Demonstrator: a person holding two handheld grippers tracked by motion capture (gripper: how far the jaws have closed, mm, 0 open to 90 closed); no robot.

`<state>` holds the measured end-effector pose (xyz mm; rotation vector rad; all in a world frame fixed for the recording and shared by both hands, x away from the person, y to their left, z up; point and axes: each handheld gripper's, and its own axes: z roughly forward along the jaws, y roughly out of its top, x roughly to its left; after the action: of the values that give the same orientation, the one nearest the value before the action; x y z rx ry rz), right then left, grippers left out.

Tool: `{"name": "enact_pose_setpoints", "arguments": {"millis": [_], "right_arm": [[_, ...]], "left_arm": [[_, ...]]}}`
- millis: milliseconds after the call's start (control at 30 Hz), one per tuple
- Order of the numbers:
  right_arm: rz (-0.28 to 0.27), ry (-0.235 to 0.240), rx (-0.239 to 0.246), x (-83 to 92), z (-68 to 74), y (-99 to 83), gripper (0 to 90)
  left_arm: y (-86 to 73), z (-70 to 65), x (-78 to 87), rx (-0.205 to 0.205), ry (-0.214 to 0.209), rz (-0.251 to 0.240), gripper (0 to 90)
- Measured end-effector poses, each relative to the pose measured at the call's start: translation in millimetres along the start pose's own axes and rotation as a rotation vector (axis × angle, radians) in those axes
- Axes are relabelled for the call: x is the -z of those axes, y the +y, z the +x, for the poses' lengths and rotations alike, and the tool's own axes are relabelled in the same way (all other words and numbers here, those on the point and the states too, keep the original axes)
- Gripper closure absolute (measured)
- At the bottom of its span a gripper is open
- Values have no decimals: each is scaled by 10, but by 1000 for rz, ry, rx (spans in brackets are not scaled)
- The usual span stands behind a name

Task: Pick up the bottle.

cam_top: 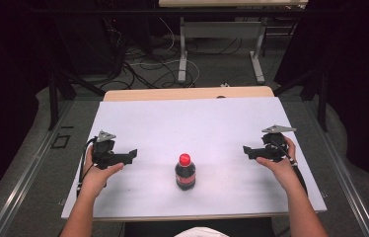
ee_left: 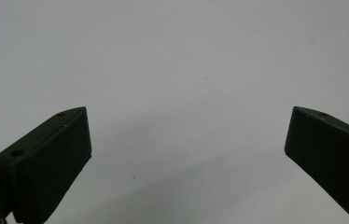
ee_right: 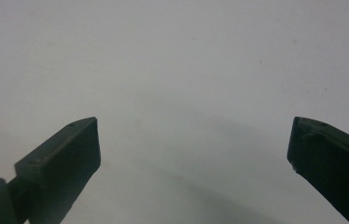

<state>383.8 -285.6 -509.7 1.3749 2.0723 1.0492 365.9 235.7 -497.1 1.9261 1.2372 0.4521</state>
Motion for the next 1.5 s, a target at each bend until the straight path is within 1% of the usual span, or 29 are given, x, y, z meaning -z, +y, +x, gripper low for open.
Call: {"name": "enact_pose_setpoints", "arguments": {"millis": [33, 100, 133, 200, 233, 267, 333, 400, 433, 533, 567, 667, 733, 767, 800, 833, 933, 967, 1033, 1067, 1133, 1200, 1267, 1300, 1333, 1367, 1400, 1433, 1500], "right_arm": [[-16, 16, 2, 48, 28, 15, 22], [-23, 50, 12, 137, 77, 43, 22], [-19, 62, 22, 167, 96, 55, 22], [-21, 58, 42, 213, 148, 79, 22], [-21, 50, 46, 237, 175, 89, 24], [-28, 54, 59, 254, 190, 100, 26], [-35, 62, 68, 284, 238, 113, 28], [-42, 78, 81, 300, 277, 126, 34], [-46, 79, 89, 309, 294, 133, 40], [-60, 81, 98, 338, 343, 152, 63], [-69, 84, 95, 344, 365, 155, 72], [-87, 97, 118, 351, 406, 164, 127], [-89, 101, 117, 345, 431, 162, 144], [-92, 104, 120, 331, 444, 158, 145], [-86, 123, 121, 318, 453, 153, 146], [-79, 125, 123, 313, 467, 148, 148], [-66, 134, 144, 277, 511, 139, 148], [-67, 138, 148, 263, 519, 137, 148], [-67, 143, 148, 260, 538, 134, 150], [-66, 147, 150, 260, 544, 135, 150], [-65, 147, 152, 260, 553, 136, 151], [-69, 149, 152, 257, 556, 136, 152], [-75, 156, 152, 246, 558, 134, 152], [-78, 152, 149, 237, 566, 129, 153], [-65, 158, 152, 240, 566, 129, 153], [-73, 155, 159, 226, 568, 126, 153], [-68, 161, 162, 222, 569, 123, 153], [-66, 159, 165, 217, 574, 121, 153], [-57, 163, 165, 213, 581, 123, 155]], "left_arm": [[13, -42, 41, -1, -4, -22, 5], [58, -109, 138, -38, -22, -7, 5], [80, -158, 170, -47, -23, -2, 5], [122, -255, 217, -65, -20, -4, 6], [139, -294, 237, -75, -32, -8, 6], [149, -342, 245, -75, -46, -29, 6], [168, -436, 264, -72, -79, -41, 7], [188, -518, 275, -93, -95, -54, 7], [196, -551, 281, -110, -109, -55, 6], [199, -677, 275, -139, -158, -59, 6], [198, -721, 266, -144, -177, -59, 7], [201, -837, 229, -167, -233, -48, 8], [190, -915, 197, -182, -255, -50, 8], [186, -947, 185, -200, -265, -45, 15], [174, -993, 166, -202, -267, -48, 26], [166, -1032, 147, -205, -275, -49, 30], [151, -1125, 110, -241, -316, -23, 36], [135, -1169, 90, -242, -321, -25, 35], [108, -1239, 41, -246, -350, -21, 36], [99, -1266, 16, -261, -356, -16, 38], [66, -1328, -41, -264, -360, -17, 47], [44, -1367, -89, -275, -370, -2, 66], [8, -1416, -142, -276, -370, -9, 78], [0, -1432, -158, -286, -381, 8, 82], [-20, -1456, -189, -292, -372, -6, 84], [-34, -1479, -211, -296, -369, -8, 85], [-36, -1492, -221, -310, -374, 9, 88], [-54, -1517, -248, -307, -371, -7, 97], [-65, -1542, -281, -312, -377, -2, 117]]}}
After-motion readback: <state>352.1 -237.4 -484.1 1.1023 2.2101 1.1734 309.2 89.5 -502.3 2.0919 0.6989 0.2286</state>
